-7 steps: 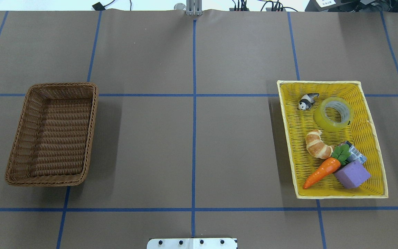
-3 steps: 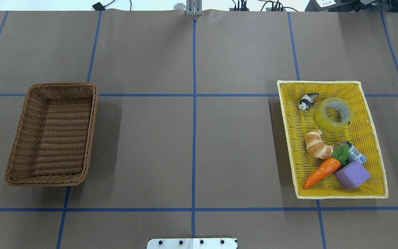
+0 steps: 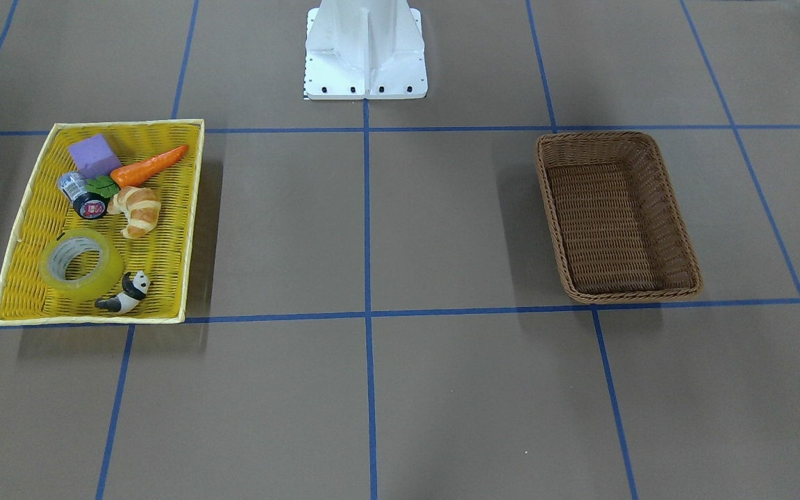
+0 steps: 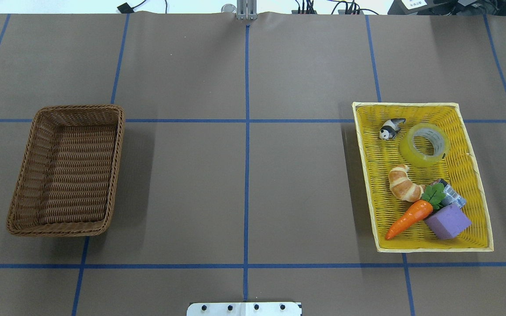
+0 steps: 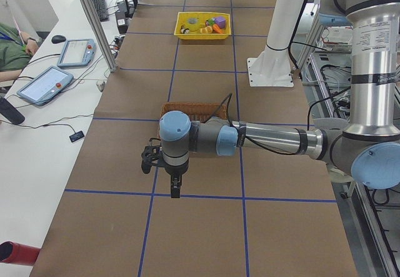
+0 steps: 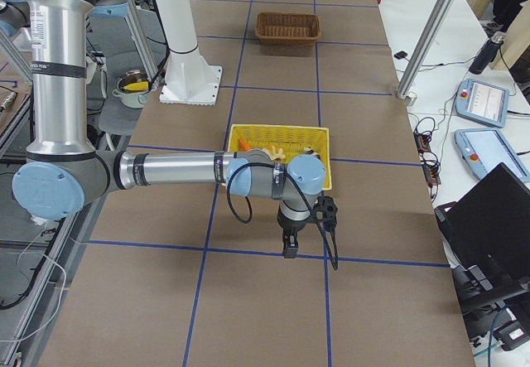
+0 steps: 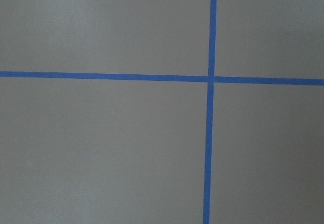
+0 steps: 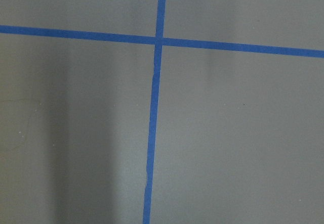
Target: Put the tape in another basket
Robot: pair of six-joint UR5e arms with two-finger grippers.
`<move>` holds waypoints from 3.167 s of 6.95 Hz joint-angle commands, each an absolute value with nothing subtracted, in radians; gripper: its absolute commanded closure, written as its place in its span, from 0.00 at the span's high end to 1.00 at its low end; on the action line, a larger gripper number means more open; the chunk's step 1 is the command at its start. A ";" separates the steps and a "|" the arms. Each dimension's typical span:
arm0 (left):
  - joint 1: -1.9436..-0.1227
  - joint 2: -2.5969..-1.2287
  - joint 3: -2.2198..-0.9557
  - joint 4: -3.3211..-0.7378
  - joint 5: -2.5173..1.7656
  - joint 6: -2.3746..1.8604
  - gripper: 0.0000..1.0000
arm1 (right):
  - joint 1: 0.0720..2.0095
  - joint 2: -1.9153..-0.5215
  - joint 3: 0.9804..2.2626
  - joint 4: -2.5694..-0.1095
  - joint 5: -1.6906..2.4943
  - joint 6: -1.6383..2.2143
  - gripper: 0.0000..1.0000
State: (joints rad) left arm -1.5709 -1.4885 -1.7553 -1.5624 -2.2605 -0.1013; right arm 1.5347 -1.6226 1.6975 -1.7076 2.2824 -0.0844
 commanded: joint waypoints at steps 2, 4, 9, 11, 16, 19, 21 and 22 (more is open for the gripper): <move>-1.571 -1.489 -1.755 -1.563 -2.258 -0.101 0.98 | 1.534 -1.621 1.755 -1.706 2.286 -0.084 1.00; -1.571 -1.489 -1.759 -1.563 -2.266 -0.101 0.98 | 1.534 -1.580 1.802 -1.646 2.284 -0.092 1.00; -1.555 -1.493 -1.793 -1.569 -2.281 -0.109 0.98 | 1.286 -1.467 1.789 -1.474 2.482 0.158 1.00; -1.554 -1.502 -1.787 -1.572 -2.281 -0.109 0.98 | 1.194 -1.445 1.757 -1.453 2.479 0.229 1.00; -1.554 -1.502 -1.790 -1.574 -2.283 -0.107 0.98 | 1.075 -1.402 1.612 -1.351 2.280 0.229 1.00; -1.554 -1.503 -1.790 -1.574 -2.283 -0.107 0.98 | 1.028 -1.382 1.595 -1.351 2.255 0.216 1.00; -1.554 -1.503 -1.790 -1.574 -2.283 -0.106 0.98 | 1.006 -1.382 1.589 -1.351 2.221 0.216 0.94; -1.554 -1.502 -1.789 -1.574 -2.283 -0.106 0.98 | 1.005 -1.382 1.579 -1.351 2.211 0.213 0.89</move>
State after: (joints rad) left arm -1.5539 -1.5026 -1.7895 -1.5739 -2.2826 -0.1060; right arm 1.0108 -1.3825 1.5883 -1.3514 2.2246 0.2156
